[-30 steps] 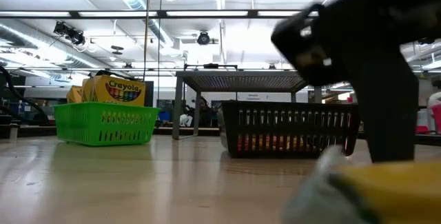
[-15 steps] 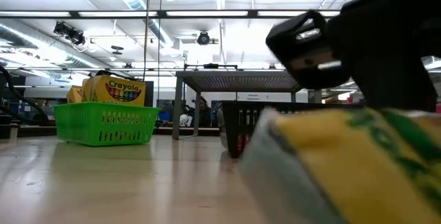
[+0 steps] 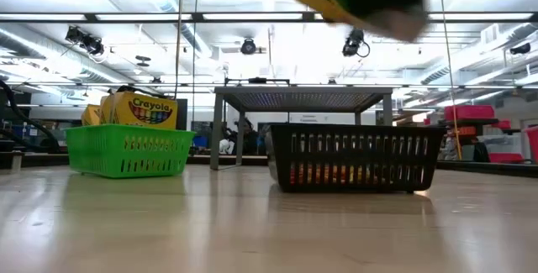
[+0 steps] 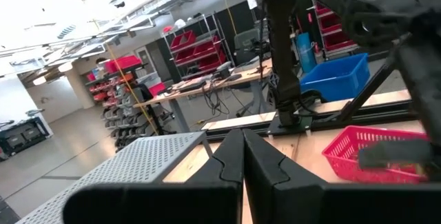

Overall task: Pick & Place Office Desk Supplies
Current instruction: Put the yellow crayon box into the green bin

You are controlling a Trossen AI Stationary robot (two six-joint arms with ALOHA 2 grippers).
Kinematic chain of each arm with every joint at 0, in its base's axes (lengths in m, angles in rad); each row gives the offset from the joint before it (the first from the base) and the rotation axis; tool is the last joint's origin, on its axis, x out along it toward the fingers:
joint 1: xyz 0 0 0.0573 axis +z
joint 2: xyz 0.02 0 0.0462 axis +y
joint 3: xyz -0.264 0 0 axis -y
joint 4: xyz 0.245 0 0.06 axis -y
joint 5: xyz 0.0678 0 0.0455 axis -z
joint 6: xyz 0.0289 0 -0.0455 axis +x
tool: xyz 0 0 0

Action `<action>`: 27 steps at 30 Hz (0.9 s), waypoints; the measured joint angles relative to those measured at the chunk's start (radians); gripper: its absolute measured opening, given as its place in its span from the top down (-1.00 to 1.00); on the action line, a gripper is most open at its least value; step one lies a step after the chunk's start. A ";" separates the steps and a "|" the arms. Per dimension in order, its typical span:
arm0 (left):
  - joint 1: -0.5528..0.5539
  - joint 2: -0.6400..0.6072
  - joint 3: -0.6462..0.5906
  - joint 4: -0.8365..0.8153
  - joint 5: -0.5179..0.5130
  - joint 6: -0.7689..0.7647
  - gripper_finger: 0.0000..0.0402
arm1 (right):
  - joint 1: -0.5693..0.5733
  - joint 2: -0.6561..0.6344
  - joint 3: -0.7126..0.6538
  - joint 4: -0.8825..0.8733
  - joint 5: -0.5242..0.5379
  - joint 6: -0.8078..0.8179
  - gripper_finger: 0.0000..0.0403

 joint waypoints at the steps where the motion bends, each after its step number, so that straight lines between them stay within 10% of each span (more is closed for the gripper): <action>1: 0.000 0.000 0.000 0.000 0.000 -0.001 0.99 | -0.007 -0.015 0.000 -0.010 0.025 -0.012 0.67; 15: 0.000 0.001 0.000 0.074 0.080 0.063 0.99 | -0.325 -0.050 0.001 0.032 0.093 -0.413 0.67; 22: 0.004 -0.055 0.001 0.064 -0.048 0.238 0.99 | -0.459 -0.051 0.001 0.081 -0.145 -0.497 0.67; 27: 0.002 -0.151 0.001 -0.165 0.237 0.083 0.99 | -0.481 -0.051 0.001 0.101 -0.213 -0.544 0.67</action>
